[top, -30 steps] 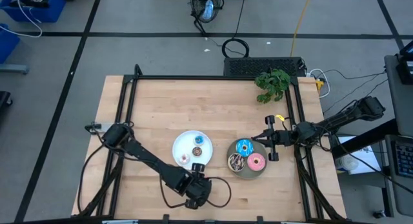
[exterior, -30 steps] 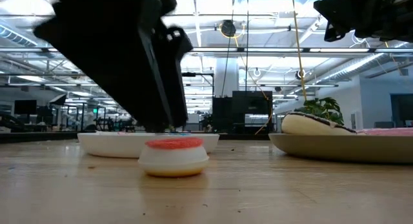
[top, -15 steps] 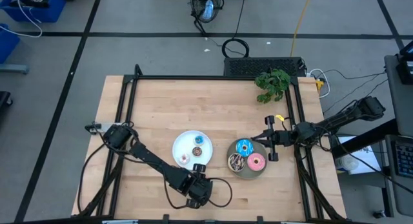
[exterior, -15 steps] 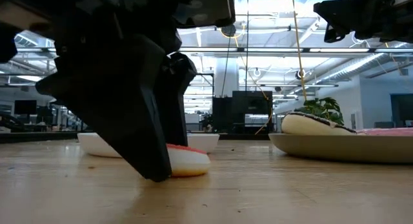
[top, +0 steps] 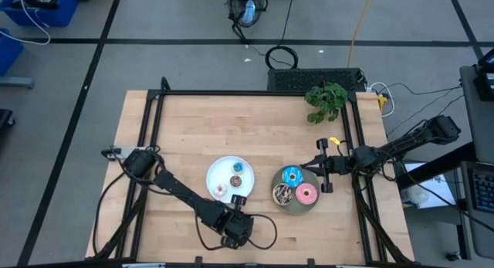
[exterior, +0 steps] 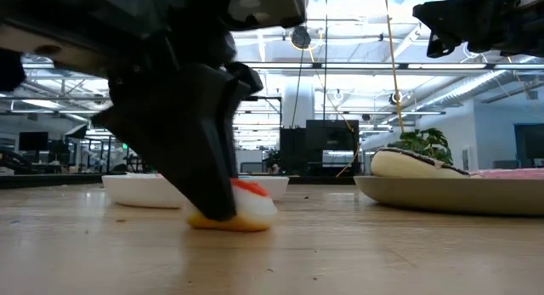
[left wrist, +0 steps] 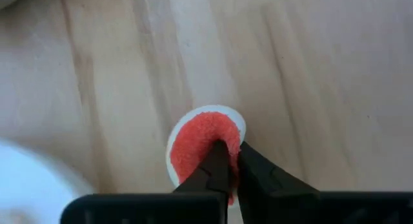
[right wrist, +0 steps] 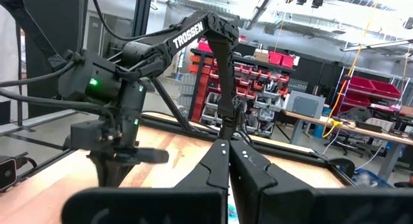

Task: Pick & Place donuts
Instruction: Put the small orange donut on the white plate

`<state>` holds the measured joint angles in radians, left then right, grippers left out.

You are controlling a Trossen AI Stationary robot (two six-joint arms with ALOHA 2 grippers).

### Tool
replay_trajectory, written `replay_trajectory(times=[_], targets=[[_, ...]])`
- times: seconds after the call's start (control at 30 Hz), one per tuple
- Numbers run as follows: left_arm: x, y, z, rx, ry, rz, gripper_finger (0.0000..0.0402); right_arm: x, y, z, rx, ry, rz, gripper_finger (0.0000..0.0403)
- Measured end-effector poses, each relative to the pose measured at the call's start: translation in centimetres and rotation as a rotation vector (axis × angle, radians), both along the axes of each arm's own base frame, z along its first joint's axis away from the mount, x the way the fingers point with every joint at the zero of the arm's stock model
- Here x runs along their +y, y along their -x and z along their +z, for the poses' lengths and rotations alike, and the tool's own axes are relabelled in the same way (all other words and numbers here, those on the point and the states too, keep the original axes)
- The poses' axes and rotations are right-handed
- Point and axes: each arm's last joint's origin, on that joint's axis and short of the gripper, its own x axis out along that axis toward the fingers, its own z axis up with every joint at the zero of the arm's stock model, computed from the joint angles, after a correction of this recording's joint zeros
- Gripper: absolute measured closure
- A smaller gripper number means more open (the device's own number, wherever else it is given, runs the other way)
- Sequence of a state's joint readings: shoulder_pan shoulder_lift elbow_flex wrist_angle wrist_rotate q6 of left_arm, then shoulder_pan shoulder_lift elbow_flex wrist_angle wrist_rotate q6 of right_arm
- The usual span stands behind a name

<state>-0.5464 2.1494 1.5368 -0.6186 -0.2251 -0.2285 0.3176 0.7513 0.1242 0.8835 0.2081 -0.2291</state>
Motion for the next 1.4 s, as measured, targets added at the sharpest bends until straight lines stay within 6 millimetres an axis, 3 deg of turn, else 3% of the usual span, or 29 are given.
replay_trajectory(times=[0.13, 0.33, 0.43, 0.53, 0.67, 0.87, 1.0, 1.4], targets=[[0.2, 1.2, 1.9, 0.007, -0.077, 0.004, 0.0378, 0.0, 0.0, 0.0, 0.003, 0.001, 0.000, 0.0403], [1.9, 3.6, 7.9, -0.046, -0.144, 0.062, 0.0393, 0.0, 0.0, -0.1, 0.007, -0.006, 0.001, 0.0403], [3.3, 4.7, 10.6, -0.094, -0.216, 0.095, 0.0384, 0.0, 0.0, -0.1, 0.006, -0.006, 0.001, 0.0403], [5.4, 5.5, 11.8, -0.109, -0.248, 0.143, 0.0390, 0.0, 0.0, -0.1, 0.006, -0.006, 0.001, 0.0403], [8.4, 6.2, 10.7, -0.120, -0.238, 0.209, 0.0392, 0.0, 0.0, -0.1, 0.006, -0.006, 0.001, 0.0403], [11.9, 7.0, 4.9, -0.063, -0.147, 0.262, 0.0384, 0.0, 0.0, -0.1, 0.008, -0.005, 0.002, 0.0403], [13.2, 7.3, 2.6, -0.063, -0.076, 0.256, 0.0394, 0.0, 0.0, -0.1, 0.009, -0.004, 0.001, 0.0403], [14.5, 7.3, 1.8, -0.033, -0.025, 0.268, 0.0317, 0.0, 0.0, -0.1, 0.011, -0.003, 0.001, 0.0403]])
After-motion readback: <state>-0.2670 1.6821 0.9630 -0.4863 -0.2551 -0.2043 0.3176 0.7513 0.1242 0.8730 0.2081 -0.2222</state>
